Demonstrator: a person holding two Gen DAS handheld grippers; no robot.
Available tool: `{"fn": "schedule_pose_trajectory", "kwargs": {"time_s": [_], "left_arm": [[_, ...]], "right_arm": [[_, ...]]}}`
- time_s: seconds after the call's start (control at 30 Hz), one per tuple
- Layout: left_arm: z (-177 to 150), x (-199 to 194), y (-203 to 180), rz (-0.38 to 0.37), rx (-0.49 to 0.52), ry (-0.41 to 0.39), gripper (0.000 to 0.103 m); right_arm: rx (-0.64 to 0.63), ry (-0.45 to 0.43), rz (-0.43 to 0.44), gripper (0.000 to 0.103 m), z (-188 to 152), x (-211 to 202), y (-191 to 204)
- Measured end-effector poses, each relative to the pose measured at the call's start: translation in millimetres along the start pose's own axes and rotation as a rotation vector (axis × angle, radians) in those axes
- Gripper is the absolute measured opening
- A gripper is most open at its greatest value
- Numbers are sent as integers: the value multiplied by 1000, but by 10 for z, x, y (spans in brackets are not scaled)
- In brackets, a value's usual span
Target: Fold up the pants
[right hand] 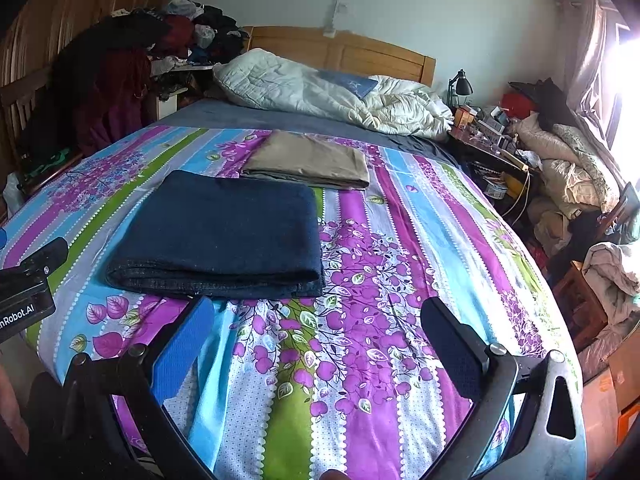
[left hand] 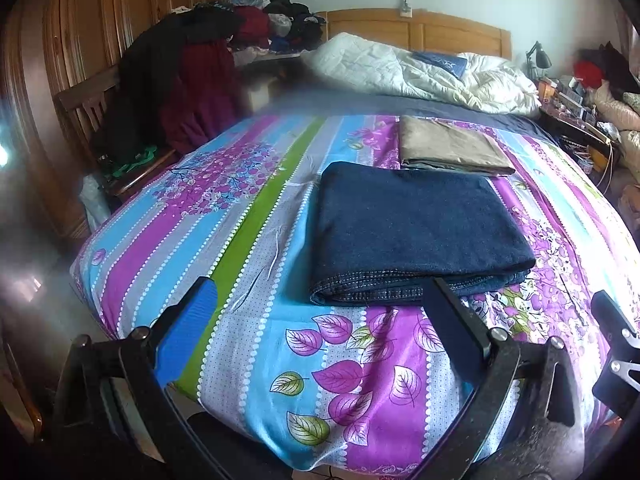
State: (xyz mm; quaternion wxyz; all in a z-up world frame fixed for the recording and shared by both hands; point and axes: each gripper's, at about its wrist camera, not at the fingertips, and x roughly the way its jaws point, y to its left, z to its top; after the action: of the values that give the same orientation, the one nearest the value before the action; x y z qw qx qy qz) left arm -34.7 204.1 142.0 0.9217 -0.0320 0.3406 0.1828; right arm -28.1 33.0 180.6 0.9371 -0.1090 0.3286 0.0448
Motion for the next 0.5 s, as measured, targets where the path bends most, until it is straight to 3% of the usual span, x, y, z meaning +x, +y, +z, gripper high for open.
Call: {"fn": "schedule_pose_trajectory", "kwargs": {"time_s": [0.37, 0.5], "left_arm": [[-11, -69, -66, 24, 40, -21, 103], [-22, -52, -71, 24, 48, -15, 103]], "right_arm": [[-2, 15, 6, 103, -28, 14, 24], [9, 57, 6, 103, -57, 93, 2]]}}
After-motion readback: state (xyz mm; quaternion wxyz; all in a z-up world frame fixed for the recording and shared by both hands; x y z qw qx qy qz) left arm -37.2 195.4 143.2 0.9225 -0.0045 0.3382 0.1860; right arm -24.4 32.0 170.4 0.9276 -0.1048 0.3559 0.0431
